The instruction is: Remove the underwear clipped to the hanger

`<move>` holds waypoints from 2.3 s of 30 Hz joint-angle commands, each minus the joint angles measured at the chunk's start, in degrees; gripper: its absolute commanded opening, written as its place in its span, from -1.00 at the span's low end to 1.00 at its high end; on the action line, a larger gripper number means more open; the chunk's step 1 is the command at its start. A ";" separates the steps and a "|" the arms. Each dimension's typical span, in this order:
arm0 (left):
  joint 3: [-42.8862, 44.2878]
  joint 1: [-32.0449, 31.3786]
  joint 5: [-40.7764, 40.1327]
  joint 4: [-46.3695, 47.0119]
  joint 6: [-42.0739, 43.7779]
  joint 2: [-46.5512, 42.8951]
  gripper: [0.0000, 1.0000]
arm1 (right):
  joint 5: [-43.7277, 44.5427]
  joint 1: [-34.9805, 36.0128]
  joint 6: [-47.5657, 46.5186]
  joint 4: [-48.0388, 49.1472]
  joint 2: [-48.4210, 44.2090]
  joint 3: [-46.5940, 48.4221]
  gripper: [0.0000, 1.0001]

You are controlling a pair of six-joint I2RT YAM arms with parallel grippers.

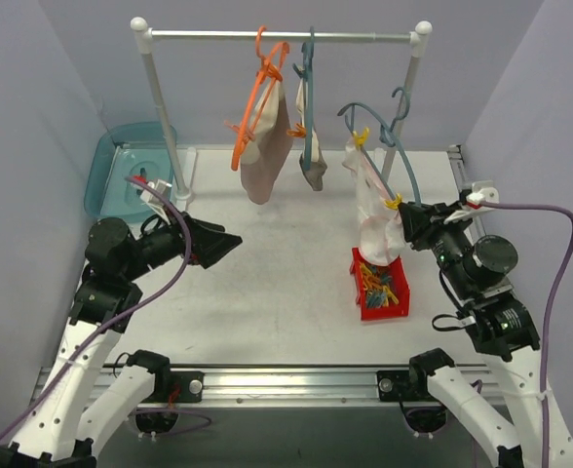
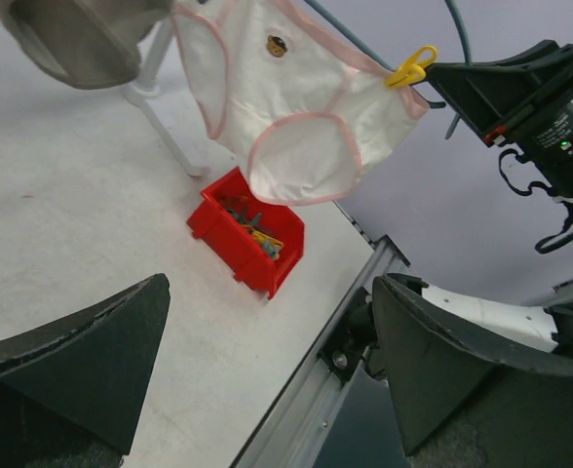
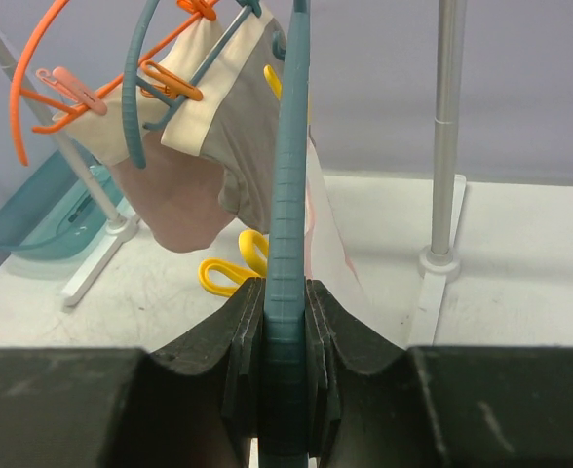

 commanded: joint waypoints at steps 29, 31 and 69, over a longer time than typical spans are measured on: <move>32.57 -47.77 -61.48 -3.08 5.57 40.28 0.88 | -26.10 -19.05 7.04 -35.49 -29.10 2.28 -1.00; 32.58 -48.21 -63.85 -2.81 5.31 40.73 0.88 | -27.34 -19.05 6.86 -35.14 -29.72 1.75 -1.00; 1.03 -51.55 -79.69 -14.68 -11.92 9.26 0.87 | -40.09 -22.83 23.29 -5.53 -25.68 -25.40 -1.00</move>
